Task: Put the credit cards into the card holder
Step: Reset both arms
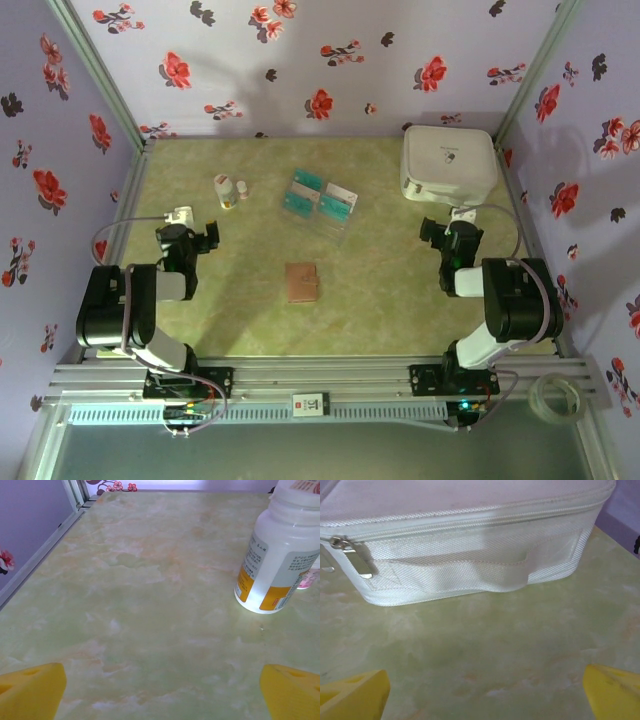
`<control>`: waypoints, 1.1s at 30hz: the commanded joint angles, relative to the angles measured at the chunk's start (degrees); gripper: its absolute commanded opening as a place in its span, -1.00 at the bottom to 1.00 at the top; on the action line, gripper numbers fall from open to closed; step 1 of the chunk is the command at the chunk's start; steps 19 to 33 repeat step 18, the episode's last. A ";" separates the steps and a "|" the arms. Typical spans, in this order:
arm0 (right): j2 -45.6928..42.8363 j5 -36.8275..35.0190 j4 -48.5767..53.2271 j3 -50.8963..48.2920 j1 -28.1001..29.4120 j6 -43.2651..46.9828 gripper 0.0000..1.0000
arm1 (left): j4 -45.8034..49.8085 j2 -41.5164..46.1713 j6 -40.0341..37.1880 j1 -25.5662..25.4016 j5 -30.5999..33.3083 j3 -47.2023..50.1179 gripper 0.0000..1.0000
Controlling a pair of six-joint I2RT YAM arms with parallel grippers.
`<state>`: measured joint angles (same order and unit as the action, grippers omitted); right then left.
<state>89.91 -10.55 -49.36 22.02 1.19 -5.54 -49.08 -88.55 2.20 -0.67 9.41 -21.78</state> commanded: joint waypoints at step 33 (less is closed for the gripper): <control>-0.83 0.68 -0.58 0.37 -0.58 0.25 0.99 | -1.89 0.08 -1.67 -0.30 -0.44 -0.72 0.99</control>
